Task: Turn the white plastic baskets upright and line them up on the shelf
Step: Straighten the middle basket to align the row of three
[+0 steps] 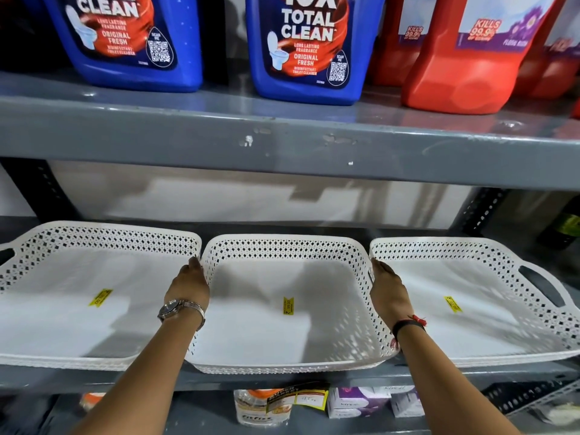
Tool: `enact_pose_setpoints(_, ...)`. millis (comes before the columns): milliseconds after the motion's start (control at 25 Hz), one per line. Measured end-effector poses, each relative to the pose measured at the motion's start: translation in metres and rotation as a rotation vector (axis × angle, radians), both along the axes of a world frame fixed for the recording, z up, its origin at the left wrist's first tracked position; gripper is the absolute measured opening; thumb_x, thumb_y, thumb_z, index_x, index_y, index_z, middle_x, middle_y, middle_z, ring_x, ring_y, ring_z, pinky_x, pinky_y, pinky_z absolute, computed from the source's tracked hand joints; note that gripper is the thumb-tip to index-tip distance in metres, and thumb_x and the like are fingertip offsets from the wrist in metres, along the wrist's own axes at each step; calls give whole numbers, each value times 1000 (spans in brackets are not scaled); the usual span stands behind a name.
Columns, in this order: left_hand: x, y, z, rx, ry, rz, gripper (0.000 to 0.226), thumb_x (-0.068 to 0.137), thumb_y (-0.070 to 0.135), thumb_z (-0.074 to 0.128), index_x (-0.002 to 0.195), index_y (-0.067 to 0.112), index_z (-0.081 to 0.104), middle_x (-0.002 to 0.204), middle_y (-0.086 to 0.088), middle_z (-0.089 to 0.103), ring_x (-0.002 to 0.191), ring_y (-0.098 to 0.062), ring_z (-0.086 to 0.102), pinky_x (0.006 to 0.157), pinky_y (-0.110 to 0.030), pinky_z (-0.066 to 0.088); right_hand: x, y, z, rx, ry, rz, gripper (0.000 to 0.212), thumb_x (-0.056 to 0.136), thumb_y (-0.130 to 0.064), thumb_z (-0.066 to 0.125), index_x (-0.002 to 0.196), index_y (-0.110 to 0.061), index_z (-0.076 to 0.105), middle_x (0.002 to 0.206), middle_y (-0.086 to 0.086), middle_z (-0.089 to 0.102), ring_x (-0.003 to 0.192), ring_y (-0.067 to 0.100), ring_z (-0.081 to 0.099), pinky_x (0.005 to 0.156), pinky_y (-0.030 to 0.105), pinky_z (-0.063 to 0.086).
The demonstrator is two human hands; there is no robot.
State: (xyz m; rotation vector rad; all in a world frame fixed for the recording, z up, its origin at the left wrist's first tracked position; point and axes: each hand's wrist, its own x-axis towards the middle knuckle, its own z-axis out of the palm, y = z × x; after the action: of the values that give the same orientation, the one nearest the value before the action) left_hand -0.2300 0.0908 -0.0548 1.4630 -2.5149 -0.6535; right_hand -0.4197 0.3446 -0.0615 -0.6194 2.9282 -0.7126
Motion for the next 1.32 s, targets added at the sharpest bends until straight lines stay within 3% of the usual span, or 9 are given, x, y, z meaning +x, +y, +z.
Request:
enact_pose_setpoints(440, 4, -3, 3, 1, 47, -42, 40, 97, 12, 31, 136, 8, 37, 130, -23, 53, 118, -39, 53, 93, -44, 46, -3, 1, 1, 3, 17, 4, 50, 94, -2, 34, 144, -9, 33, 141, 15, 46, 124, 32, 49, 100, 37, 44)
enact_pose_setpoints(720, 2, -4, 7, 52, 78, 53, 37, 99, 17, 28, 119, -7, 48, 120, -32, 58, 111, -45, 56, 88, -45, 47, -1, 0, 2, 27, 28, -8, 48, 95, -4, 33, 143, -10, 34, 139, 16, 48, 122, 33, 51, 97, 39, 45)
enact_pose_setpoints(1320, -3, 0, 13, 136, 92, 130, 36, 99, 15, 32, 122, -9, 47, 126, -31, 55, 116, -45, 53, 95, -45, 45, 1, 0, 4, 4, 26, -14, 49, 94, 0, 34, 143, -10, 35, 137, 17, 50, 120, 35, 52, 97, 39, 45)
